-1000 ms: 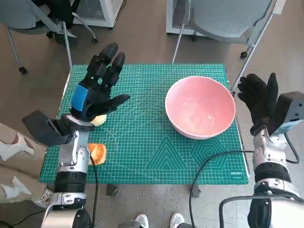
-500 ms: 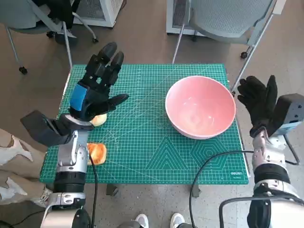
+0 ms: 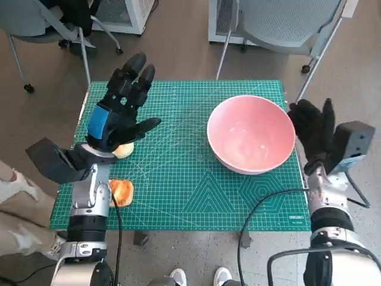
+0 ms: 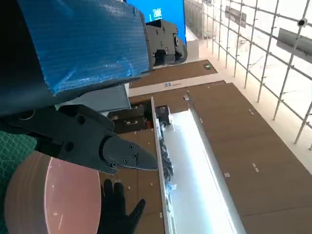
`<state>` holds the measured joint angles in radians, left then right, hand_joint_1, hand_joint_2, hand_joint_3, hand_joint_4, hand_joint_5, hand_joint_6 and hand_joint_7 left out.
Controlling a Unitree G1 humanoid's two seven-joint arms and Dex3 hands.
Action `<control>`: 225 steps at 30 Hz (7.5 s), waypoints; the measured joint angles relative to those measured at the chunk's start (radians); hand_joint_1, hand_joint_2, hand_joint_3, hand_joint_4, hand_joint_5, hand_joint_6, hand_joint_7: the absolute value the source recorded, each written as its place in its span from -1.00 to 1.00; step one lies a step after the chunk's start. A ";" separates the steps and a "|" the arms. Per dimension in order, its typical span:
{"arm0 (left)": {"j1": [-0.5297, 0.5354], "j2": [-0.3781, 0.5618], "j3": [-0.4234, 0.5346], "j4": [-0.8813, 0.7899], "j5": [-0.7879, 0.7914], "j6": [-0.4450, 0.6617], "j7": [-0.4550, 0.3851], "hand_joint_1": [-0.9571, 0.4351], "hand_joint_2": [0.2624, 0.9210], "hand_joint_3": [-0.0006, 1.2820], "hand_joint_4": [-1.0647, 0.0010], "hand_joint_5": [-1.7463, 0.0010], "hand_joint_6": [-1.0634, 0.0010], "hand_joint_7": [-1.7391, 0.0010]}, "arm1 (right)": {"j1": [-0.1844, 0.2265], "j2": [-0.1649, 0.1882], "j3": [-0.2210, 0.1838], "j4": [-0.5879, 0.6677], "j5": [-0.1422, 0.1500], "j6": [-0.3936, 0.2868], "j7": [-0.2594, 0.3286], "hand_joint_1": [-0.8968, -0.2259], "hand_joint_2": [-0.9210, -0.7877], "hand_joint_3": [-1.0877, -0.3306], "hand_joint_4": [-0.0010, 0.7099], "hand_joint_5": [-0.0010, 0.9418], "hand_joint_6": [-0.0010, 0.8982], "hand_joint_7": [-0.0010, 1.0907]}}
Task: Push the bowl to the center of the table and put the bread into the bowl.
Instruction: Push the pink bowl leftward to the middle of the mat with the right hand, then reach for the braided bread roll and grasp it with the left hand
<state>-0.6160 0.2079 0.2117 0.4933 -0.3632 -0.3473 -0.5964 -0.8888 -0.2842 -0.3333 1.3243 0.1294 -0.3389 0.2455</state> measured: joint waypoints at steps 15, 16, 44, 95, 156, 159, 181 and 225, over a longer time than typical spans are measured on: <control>0.000 0.007 0.000 0.000 0.000 0.002 0.002 -0.23 1.00 -0.84 0.91 1.00 0.91 0.62 | 0.002 0.058 0.033 -0.003 -0.022 -0.017 0.006 -0.19 -1.00 -0.47 -0.79 -0.98 -0.70 -0.94; 0.001 0.008 0.000 -0.001 0.000 0.002 0.002 -0.23 1.00 -0.84 0.91 1.00 0.91 0.62 | 0.002 0.060 0.036 -0.003 -0.022 -0.017 0.006 -0.20 -1.00 -0.48 -0.79 -0.98 -0.70 -0.95; 0.022 0.018 0.000 -0.036 0.000 0.019 0.011 -0.25 1.00 -0.83 0.91 1.00 0.90 0.61 | -0.017 0.154 0.067 -0.009 -0.037 -0.033 0.010 -0.44 -1.00 -0.36 -0.71 -0.98 -0.67 -0.94; 0.040 0.020 0.000 -0.044 0.000 0.024 0.008 -0.24 1.00 -0.84 0.90 1.00 0.92 0.60 | -0.040 0.237 0.093 -0.016 -0.045 -0.050 0.059 -0.19 -1.00 -0.43 -0.78 -1.00 -0.72 -0.96; 0.273 0.177 -0.009 -0.581 0.446 0.274 0.101 0.12 0.34 -0.98 1.00 1.00 0.85 0.80 | 0.047 0.253 0.141 -0.514 0.221 -0.466 0.465 -0.39 -1.00 -0.32 -0.78 -1.00 -0.66 -0.88; 0.326 0.205 0.000 -0.684 0.542 0.372 0.090 0.18 0.31 -0.98 1.00 1.00 0.83 0.79 | 0.047 0.253 0.141 -0.523 0.221 -0.466 0.465 -0.39 -1.00 -0.32 -0.78 -1.00 -0.67 -0.88; 0.590 0.430 -0.014 -1.303 0.973 0.858 -0.120 0.31 0.26 -0.92 0.95 0.99 0.68 0.89 | 0.077 0.264 0.146 -0.563 0.224 -0.437 0.465 -0.33 -1.00 -0.35 -0.76 -0.99 -0.69 -0.86; 0.509 0.446 -0.336 -0.986 1.346 0.905 -0.247 0.20 0.26 -0.96 0.75 1.00 0.41 0.99 | 0.084 0.266 0.144 -0.544 0.230 -0.432 0.467 -0.29 -1.00 -0.42 -0.75 -0.99 -0.74 -0.80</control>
<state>-0.1070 0.6535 -0.1245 -0.4926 0.9830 0.5579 -0.8438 -0.8051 -0.0182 -0.1894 0.7800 0.3596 -0.7710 0.7126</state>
